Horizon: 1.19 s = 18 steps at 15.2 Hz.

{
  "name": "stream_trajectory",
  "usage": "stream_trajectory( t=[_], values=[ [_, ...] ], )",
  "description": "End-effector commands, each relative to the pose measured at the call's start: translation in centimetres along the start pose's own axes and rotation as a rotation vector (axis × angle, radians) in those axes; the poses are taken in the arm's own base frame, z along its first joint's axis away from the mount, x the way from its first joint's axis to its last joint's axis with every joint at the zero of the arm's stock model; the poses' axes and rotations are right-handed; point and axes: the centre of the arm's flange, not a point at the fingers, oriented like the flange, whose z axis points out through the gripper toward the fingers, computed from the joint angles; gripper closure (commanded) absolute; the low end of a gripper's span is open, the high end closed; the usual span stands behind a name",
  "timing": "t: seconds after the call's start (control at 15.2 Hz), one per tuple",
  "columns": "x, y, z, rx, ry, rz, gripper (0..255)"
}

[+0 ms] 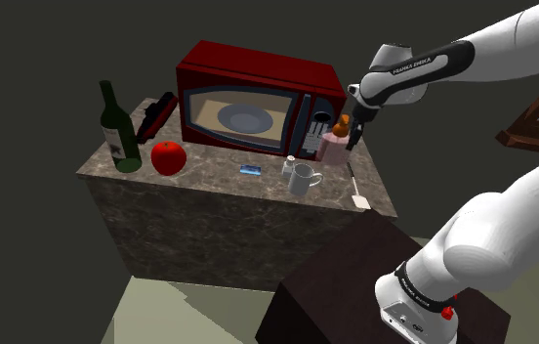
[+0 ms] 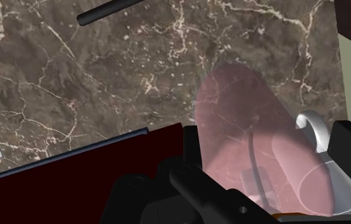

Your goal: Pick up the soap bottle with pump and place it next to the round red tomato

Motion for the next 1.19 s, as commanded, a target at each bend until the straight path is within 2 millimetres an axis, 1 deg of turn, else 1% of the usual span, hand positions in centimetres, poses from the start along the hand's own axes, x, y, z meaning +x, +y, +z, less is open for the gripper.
stream_trajectory(
  t=[0.0,1.12],
  values=[
    [0.0,-0.1,-1.1,0.000,0.000,0.000,255],
    [0.0,0.3,-10.1,0.000,0.000,0.000,255]
  ],
)
